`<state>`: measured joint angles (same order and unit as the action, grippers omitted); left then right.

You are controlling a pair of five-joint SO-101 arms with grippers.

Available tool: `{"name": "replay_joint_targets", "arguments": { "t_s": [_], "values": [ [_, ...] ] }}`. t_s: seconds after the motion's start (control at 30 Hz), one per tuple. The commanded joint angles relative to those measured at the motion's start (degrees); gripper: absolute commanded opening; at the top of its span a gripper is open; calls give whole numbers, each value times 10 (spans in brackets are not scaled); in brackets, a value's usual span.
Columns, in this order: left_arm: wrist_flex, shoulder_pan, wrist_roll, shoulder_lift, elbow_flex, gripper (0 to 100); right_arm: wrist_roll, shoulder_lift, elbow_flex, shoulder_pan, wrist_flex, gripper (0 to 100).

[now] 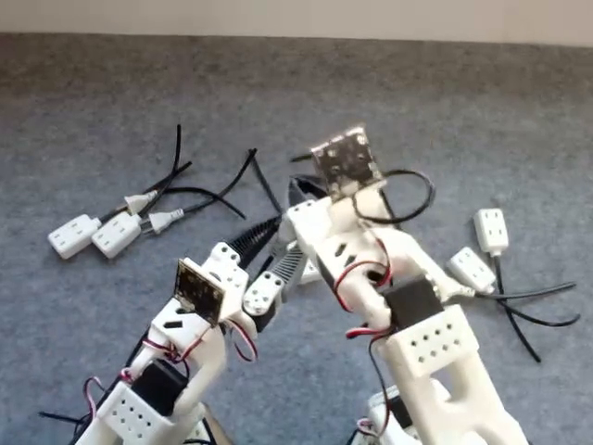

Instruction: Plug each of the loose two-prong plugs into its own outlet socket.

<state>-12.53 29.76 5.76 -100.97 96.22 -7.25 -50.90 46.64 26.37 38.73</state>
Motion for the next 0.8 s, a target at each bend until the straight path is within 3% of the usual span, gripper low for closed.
{"name": "replay_joint_targets", "arguments": {
  "t_s": [0.0,0.23,0.77],
  "values": [
    [0,0,0,-11,10,5,-2,3,61,-58,-20,8],
    [0,0,0,-11,10,5,-4,3,198,-95,-150,8],
    [0,0,0,-7,10,5,-3,2,111,-145,-152,7]
  ]
}}
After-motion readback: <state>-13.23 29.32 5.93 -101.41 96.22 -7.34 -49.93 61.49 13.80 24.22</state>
